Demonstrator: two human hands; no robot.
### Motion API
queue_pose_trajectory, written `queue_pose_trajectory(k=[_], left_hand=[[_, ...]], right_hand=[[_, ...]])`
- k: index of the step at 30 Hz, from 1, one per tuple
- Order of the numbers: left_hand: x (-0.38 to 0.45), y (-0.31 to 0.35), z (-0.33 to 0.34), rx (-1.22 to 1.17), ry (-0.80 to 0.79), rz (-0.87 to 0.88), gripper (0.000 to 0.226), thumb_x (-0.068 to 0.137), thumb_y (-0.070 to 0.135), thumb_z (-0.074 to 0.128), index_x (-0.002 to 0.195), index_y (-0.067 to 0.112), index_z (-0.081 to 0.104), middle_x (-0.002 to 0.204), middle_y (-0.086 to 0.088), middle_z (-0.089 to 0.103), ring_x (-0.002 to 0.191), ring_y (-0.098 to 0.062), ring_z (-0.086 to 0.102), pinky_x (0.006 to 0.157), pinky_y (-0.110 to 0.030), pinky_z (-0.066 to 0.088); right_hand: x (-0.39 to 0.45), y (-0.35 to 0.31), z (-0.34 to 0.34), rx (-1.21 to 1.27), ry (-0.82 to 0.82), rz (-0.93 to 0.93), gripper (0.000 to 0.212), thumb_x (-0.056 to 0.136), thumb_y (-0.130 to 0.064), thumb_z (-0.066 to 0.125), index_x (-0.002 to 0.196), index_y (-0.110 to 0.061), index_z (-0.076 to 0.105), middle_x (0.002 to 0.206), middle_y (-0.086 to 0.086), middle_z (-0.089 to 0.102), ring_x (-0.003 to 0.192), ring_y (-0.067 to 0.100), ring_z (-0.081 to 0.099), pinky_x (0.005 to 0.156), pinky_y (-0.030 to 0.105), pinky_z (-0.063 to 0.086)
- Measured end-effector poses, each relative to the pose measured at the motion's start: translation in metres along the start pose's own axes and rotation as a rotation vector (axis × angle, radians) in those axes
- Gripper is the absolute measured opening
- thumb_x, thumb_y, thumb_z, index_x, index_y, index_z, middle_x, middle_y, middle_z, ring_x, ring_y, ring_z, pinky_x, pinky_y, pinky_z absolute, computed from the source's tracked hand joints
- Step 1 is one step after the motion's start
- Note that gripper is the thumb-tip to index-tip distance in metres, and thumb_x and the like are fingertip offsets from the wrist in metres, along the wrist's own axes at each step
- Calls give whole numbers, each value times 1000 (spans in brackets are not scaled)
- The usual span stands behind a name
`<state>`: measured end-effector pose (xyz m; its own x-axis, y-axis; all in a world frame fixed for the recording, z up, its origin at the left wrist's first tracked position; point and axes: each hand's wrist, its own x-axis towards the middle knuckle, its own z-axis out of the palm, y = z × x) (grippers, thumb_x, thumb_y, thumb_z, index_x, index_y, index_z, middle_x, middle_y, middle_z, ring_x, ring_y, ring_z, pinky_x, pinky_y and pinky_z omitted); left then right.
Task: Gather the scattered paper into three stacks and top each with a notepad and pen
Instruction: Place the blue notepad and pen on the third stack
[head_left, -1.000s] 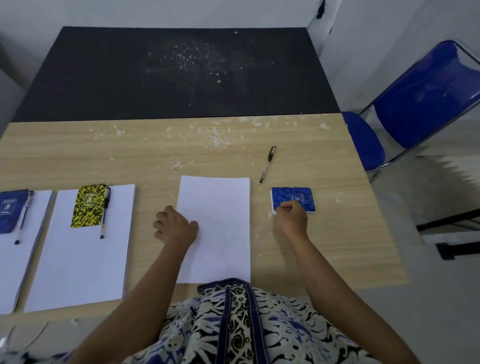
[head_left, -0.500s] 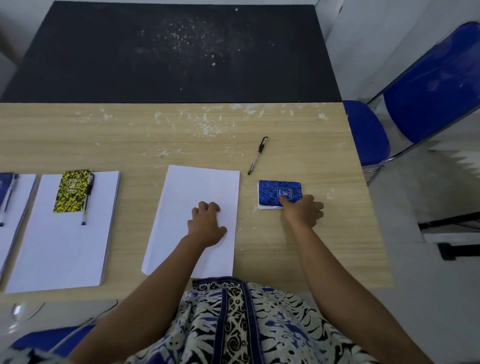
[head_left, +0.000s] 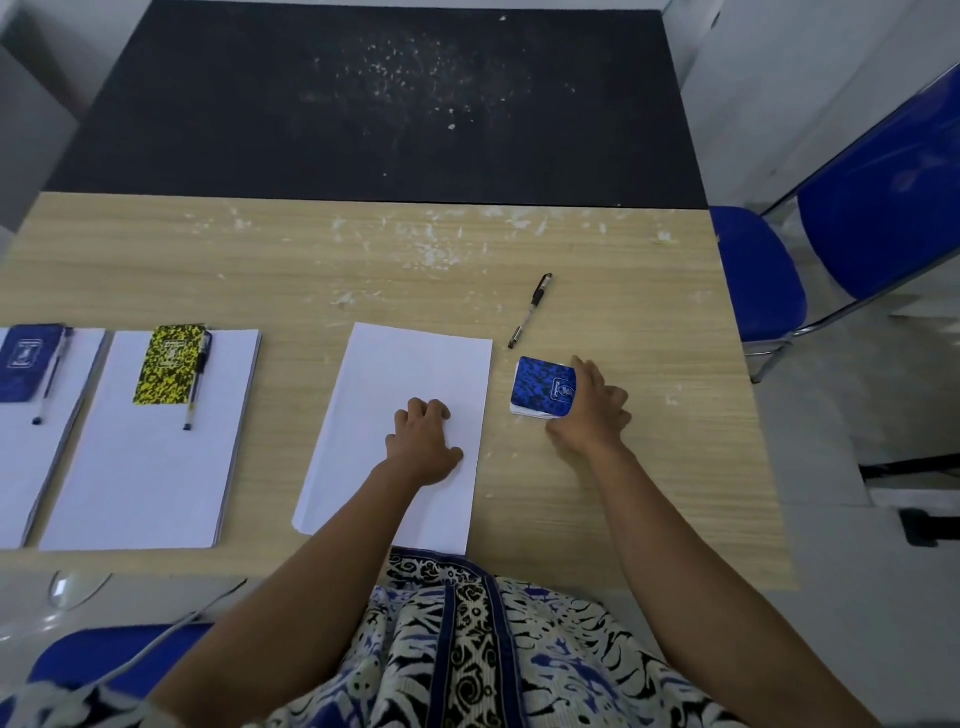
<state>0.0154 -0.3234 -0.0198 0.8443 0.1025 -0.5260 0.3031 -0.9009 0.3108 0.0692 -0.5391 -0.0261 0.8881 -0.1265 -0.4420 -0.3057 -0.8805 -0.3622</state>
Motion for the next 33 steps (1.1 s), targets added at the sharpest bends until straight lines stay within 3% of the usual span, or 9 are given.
queue_pose_trajectory(k=[4, 12, 15, 18, 20, 22, 25, 27, 33], left_hand=[[-1, 4, 0, -4, -4, -17, 62, 85, 39, 67, 135, 19, 36, 139, -6, 32, 128, -27, 33, 98, -42, 40], [0, 22, -3, -23, -61, -66, 67, 87, 47, 62, 140, 18, 33, 144, -11, 29, 133, -31, 30, 104, -48, 33], [4, 33, -1, -198, 3, 43, 71, 87, 45, 63, 144, 21, 30, 146, -7, 30, 134, -29, 32, 106, -48, 34], [5, 45, -4, -508, 33, 264, 81, 81, 39, 73, 145, 20, 27, 142, -2, 35, 133, -20, 33, 109, -43, 37], [6, 50, -9, -625, 57, 325, 87, 74, 39, 80, 142, 20, 29, 137, 0, 37, 129, -16, 35, 106, -42, 41], [10, 51, -15, -645, 106, 346, 95, 70, 42, 83, 143, 19, 28, 144, -3, 29, 132, -20, 32, 105, -44, 42], [14, 45, -26, -630, 185, 289, 130, 59, 45, 88, 153, 13, 4, 156, -12, 3, 141, -17, 11, 113, -44, 29], [10, 38, -33, -614, 267, 298, 142, 51, 51, 89, 153, 16, -4, 154, -14, 8, 142, -21, 12, 111, -44, 24], [2, 15, -47, -414, 297, 326, 79, 74, 60, 71, 140, 30, 40, 147, 6, 39, 135, -22, 31, 109, -45, 23]], right_hand=[[2, -5, -4, 4, -2, 6, 88, 71, -23, 72, 145, -31, 26, 139, 1, 29, 124, 29, 29, 96, 40, 32], [-21, -4, -14, 288, 90, -176, 80, 66, -18, 76, 137, -23, 39, 125, 6, 28, 117, 25, 28, 98, 27, 32], [-30, -16, -28, 327, 120, -280, 81, 64, -25, 76, 137, -27, 41, 120, 0, 24, 111, 17, 24, 102, 28, 36], [-37, -30, -45, 345, 93, -360, 88, 59, -34, 76, 139, -26, 40, 115, -4, 19, 112, 14, 23, 97, 20, 31], [-39, -40, -52, 342, 77, -401, 88, 64, -24, 79, 142, -24, 39, 116, -4, 20, 118, 15, 27, 98, 20, 32], [-40, -48, -56, 329, 65, -437, 88, 66, -20, 78, 144, -22, 37, 116, -4, 21, 121, 15, 27, 102, 19, 30], [-40, -57, -59, 295, 40, -451, 92, 68, -23, 79, 147, -21, 34, 116, -4, 20, 122, 15, 26, 103, 17, 28], [-40, -60, -60, 296, 33, -432, 94, 68, -23, 80, 149, -21, 32, 117, -4, 20, 123, 14, 26, 106, 19, 29], [-47, -82, -60, 326, -6, -433, 95, 70, -21, 79, 150, -22, 29, 119, -4, 23, 126, 14, 30, 106, 23, 35]])
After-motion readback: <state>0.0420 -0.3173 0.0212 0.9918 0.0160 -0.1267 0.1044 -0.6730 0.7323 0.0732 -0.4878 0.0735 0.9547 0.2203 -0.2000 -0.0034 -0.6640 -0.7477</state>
